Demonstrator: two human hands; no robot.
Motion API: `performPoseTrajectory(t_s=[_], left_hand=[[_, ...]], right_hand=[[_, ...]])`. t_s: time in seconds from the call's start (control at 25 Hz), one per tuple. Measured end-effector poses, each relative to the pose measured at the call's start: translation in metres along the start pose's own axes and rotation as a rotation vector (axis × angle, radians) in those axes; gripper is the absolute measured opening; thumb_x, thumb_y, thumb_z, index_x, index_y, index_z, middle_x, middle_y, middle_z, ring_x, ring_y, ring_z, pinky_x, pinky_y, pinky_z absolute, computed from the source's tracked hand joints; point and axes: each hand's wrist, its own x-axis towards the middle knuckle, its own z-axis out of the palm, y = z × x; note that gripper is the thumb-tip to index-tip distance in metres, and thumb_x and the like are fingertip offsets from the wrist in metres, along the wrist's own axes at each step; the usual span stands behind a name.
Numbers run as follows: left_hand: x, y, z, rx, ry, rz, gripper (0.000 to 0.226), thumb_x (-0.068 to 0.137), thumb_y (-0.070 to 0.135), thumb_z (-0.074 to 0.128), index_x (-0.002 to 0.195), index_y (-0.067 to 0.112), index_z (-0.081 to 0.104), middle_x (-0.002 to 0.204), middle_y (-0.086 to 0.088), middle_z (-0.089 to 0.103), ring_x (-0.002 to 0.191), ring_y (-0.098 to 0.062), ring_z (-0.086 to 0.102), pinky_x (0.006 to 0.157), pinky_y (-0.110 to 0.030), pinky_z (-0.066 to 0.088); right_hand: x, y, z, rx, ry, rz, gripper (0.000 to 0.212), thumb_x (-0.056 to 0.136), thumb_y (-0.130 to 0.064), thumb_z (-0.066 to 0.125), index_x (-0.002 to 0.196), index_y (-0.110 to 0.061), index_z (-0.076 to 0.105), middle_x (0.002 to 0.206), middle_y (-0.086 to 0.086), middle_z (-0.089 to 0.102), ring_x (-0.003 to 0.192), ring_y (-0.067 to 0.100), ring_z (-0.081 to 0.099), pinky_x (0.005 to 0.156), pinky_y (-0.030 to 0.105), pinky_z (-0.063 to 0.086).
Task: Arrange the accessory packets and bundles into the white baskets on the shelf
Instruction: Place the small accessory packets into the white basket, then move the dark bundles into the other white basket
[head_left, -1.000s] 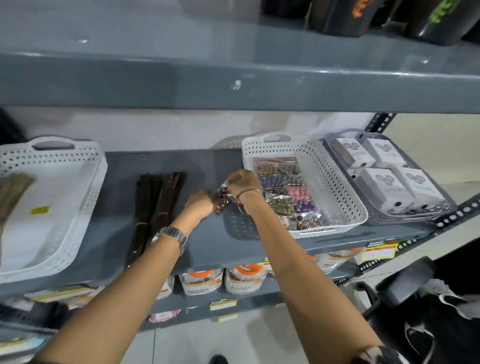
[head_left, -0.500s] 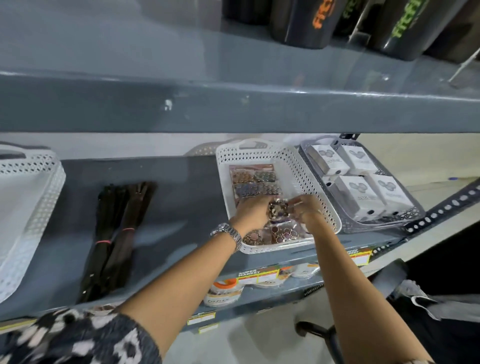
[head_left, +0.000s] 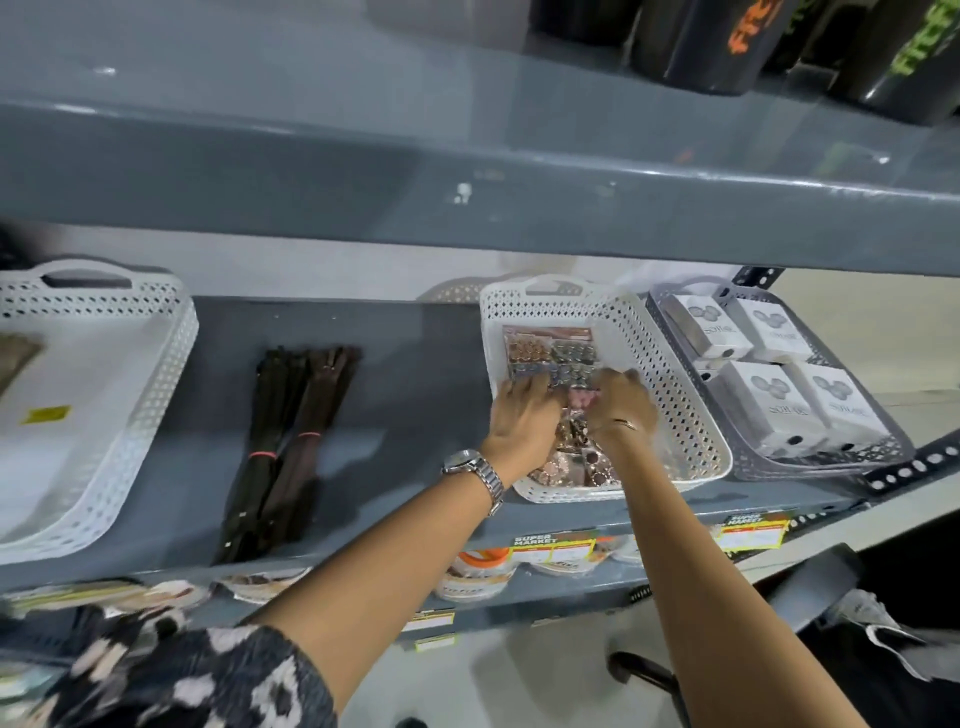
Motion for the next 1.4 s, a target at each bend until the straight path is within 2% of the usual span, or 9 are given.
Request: performPoseTrajectory(t_s=[0.2,0.36,0.6,0.72,0.88,1.08,1.16,1.28,1.4], left_hand=[[-0.036,-0.111,-0.034,-0.030,0.146,-0.400,0.050,0.087,0.016,0.052,0.137,0.017,0.043,0.138,-0.010,0.047,0.124,-0.031,0.048,0.099,-0.040,0.040],[-0.110,-0.201,-0.033,-0.018,-0.110,-0.768,0.048,0.092,0.016,0.045,0.139,0.020,0.041,0.142,-0.016,0.035,0.131,-0.036,0.036,0.104,-0.044,0.038],[-0.141,-0.223,-0.025,-0.117,-0.094,-0.713,0.047,0.094,0.010,0.043,0.139,0.022,0.044,0.139,-0.019,0.037,0.125,-0.038,0.040,0.098,-0.044,0.046],[-0.136,-0.234,-0.040,-0.387,-0.091,-0.749,0.052,0.091,0.014,0.049,0.142,0.024,0.043,0.143,-0.017,0.042,0.129,-0.036,0.045,0.105,-0.042,0.041],[-0.136,-0.266,-0.102,-0.668,0.121,-0.705,0.048,0.087,0.010,0.054,0.134,0.017,0.055,0.135,-0.012,0.060,0.122,-0.029,0.058,0.102,-0.032,0.046],[-0.171,-0.340,-0.176,-0.512,0.359,-0.650,0.044,0.087,0.010,0.056,0.130,0.017,0.058,0.134,-0.010,0.061,0.123,-0.025,0.057,0.098,-0.024,0.042],[-0.190,-0.362,-0.173,-0.356,0.308,-0.695,0.043,0.088,0.010,0.052,0.130,0.021,0.057,0.130,-0.012,0.062,0.117,-0.028,0.060,0.098,-0.030,0.046],[-0.215,-0.380,-0.138,-0.035,0.224,-0.751,0.034,0.091,0.015,0.049,0.123,0.019,0.058,0.118,-0.014,0.065,0.108,-0.031,0.062,0.093,-0.036,0.052],[-0.232,-0.394,-0.093,-0.142,0.020,-0.716,0.042,0.099,0.012,0.039,0.140,0.016,0.039,0.149,-0.018,0.032,0.128,-0.035,0.046,0.104,-0.042,0.043]], right_hand=[[-0.054,-0.133,0.022,0.144,0.078,-0.351,0.036,0.087,-0.010,0.051,0.122,-0.012,0.055,0.130,0.014,0.053,0.121,0.034,0.052,0.095,0.044,0.048],[-0.116,-0.202,0.077,0.313,-0.283,-0.347,0.039,0.090,-0.026,0.052,0.128,-0.016,0.052,0.134,0.014,0.048,0.118,0.036,0.054,0.092,0.042,0.048],[-0.142,-0.227,0.103,0.359,-0.326,-0.261,0.044,0.086,-0.016,0.055,0.130,-0.023,0.052,0.130,0.017,0.054,0.115,0.038,0.057,0.093,0.043,0.050],[-0.146,-0.228,0.094,0.525,-0.373,-0.130,0.042,0.082,-0.017,0.059,0.123,-0.026,0.060,0.123,0.012,0.065,0.113,0.033,0.060,0.090,0.036,0.051],[-0.151,-0.246,0.065,0.774,-0.311,-0.138,0.036,0.078,-0.013,0.065,0.110,-0.028,0.070,0.114,0.007,0.072,0.105,0.028,0.065,0.091,0.034,0.052],[-0.178,-0.335,0.033,1.099,-0.261,-0.275,0.031,0.074,-0.009,0.065,0.099,-0.024,0.075,0.094,0.007,0.074,0.085,0.021,0.065,0.089,0.042,0.054],[-0.202,-0.365,0.039,1.007,-0.256,-0.368,0.029,0.076,-0.015,0.063,0.100,-0.028,0.074,0.100,0.004,0.075,0.092,0.022,0.069,0.088,0.037,0.056],[-0.229,-0.392,0.064,0.619,-0.287,-0.472,0.025,0.086,-0.025,0.056,0.106,-0.032,0.069,0.114,0.002,0.070,0.105,0.026,0.066,0.086,0.031,0.052],[-0.242,-0.402,0.098,0.351,-0.382,-0.435,0.027,0.089,-0.021,0.054,0.114,-0.018,0.063,0.127,0.009,0.060,0.115,0.030,0.059,0.093,0.034,0.050]])
